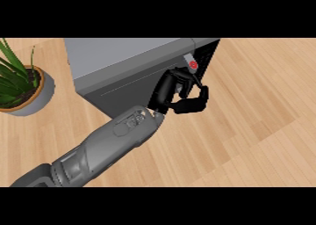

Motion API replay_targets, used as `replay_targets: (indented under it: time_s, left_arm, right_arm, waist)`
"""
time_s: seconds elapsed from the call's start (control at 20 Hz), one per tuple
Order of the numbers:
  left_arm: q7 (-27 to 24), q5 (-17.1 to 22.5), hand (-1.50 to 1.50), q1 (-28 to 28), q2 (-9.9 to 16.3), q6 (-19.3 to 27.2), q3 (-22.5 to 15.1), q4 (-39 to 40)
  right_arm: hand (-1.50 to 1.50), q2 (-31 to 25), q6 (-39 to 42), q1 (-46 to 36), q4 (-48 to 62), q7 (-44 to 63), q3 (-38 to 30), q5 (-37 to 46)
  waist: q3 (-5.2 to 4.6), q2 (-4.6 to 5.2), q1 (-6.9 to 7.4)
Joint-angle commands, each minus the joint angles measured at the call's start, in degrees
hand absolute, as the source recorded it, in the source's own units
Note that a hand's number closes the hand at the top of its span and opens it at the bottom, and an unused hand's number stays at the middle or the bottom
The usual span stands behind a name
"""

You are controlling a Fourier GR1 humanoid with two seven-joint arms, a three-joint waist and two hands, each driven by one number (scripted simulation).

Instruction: Pick up the milk, place it into the microwave and close the microwave

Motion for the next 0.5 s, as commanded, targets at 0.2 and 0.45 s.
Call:
replay_targets:
  time_s: [0.2,0.45]
  left_arm:
    - [1.05,3.75,1.5,-2.7,-4.69,6.84,5.42,4.54]
    - [1.56,5.31,1.5,-3.05,-4.9,8.6,6.87,8.26]
  right_arm:
    - [-1.5,-0.89,0.14,-1.0,0.37,0.92,-1.89,-2.73]
    - [-1.5,-1.25,-0.26,-0.64,0.67,1.1,-4.32,-4.27]
  waist:
    - [-0.09,0.18,1.39]
    - [0.11,0.09,2.71]
